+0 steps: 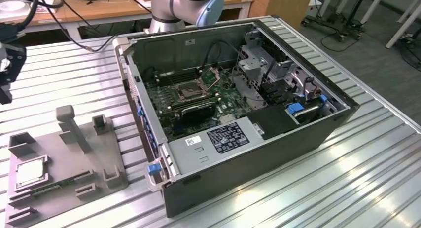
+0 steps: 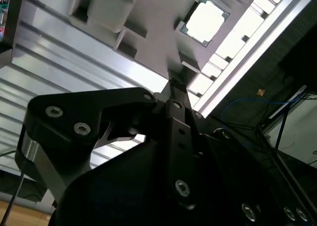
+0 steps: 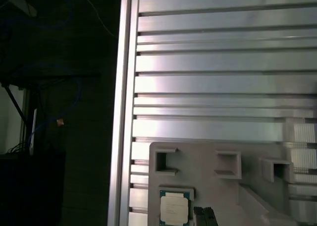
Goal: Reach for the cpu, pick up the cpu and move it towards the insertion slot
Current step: 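Reach for the cpu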
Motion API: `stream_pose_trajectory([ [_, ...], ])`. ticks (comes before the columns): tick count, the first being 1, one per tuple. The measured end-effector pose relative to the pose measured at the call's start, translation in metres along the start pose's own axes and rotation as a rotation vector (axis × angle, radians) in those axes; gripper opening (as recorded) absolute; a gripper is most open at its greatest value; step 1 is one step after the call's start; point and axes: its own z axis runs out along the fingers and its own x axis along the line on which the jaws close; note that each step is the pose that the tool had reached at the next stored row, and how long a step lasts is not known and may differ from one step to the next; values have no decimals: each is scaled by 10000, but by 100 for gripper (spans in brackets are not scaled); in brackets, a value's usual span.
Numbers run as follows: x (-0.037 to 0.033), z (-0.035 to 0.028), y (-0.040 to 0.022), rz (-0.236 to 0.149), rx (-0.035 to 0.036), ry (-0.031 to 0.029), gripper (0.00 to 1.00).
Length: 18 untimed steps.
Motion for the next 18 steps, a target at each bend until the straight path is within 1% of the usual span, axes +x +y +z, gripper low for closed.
stream_pose_trajectory([
  [2, 60, 3, 1, -3, 1, 0, 11],
  [3, 73, 5, 2, -3, 0, -3, 11],
  [6, 76, 6, 1, -5, 0, -7, 11],
  [8, 76, 5, 2, -4, 0, -5, 24],
  [9, 76, 5, 2, -4, 1, -5, 24],
  [11, 77, 5, 2, -4, 1, -5, 35],
  [12, 76, 5, 1, -4, 1, -5, 35],
  [14, 77, 5, 2, -4, 1, -5, 47],
  [15, 77, 5, 2, -3, 0, -5, 47],
  [16, 77, 5, 2, -4, 1, -5, 53],
  [17, 77, 5, 2, -4, 0, -5, 53],
  [18, 77, 5, 2, -4, 0, -5, 58],
])
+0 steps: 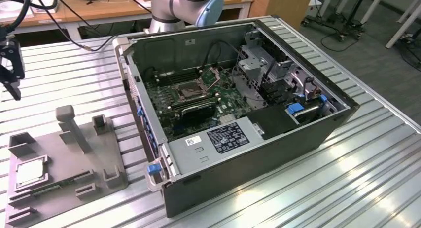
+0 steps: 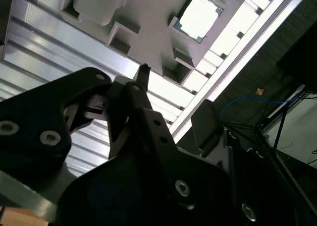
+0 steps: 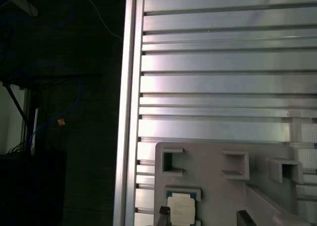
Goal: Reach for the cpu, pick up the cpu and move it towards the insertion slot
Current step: 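Reach for the cpu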
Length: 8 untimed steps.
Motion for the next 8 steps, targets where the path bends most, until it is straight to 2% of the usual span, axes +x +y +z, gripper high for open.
stream_pose_trajectory([
  [1, 0, 0, 0, 0, 0, 0, 58],
  [2, 0, 1, 0, 0, 0, 0, 70],
  [3, 1, 9, -2, 0, -1, -3, 70],
  [4, 3, 22, -7, 1, -1, -1, 76],
  [8, 28, 92, -43, -5, 1, 1, 76],
])
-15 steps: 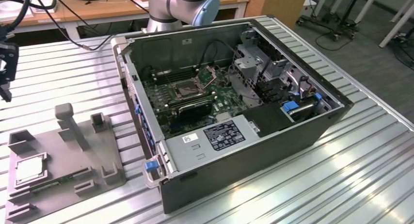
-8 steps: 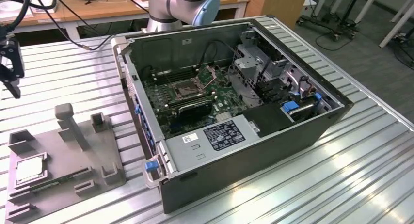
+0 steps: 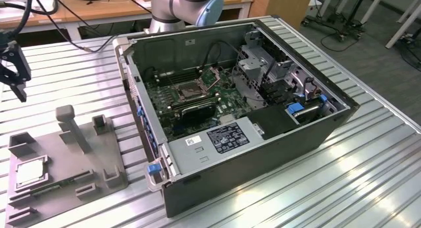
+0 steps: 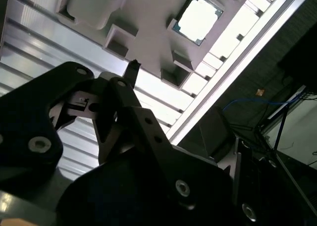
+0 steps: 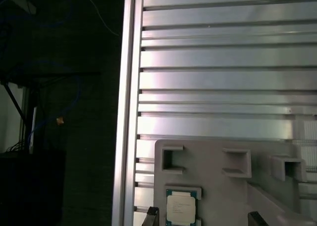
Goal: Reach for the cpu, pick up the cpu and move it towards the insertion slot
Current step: 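Reach for the cpu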
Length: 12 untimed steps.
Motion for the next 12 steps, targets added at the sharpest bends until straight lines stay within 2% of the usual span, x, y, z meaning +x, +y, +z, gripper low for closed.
stream_pose_trajectory([
  [4, 77, 72, -43, -4, -1, -1, 76],
  [7, 107, 124, -66, -5, -2, -5, 76],
  [12, 107, 135, -68, -5, -1, -1, 76],
])
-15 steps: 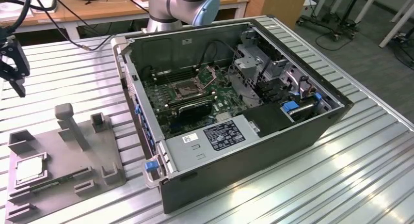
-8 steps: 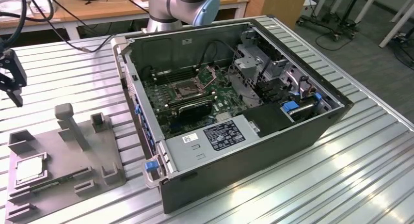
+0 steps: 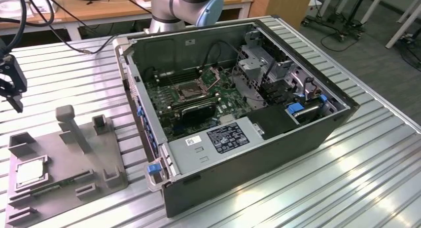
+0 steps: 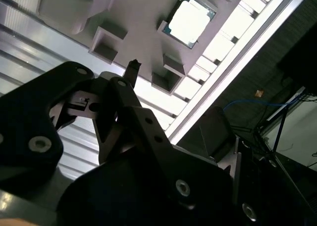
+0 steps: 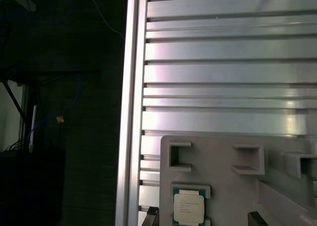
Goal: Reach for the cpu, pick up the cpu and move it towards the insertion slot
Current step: 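Reach for the cpu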
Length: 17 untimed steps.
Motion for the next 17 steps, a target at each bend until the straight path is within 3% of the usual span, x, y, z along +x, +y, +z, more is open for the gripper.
stream_pose_trajectory([
  [17, 0, 41, -23, 0, -17, -1, 76],
])
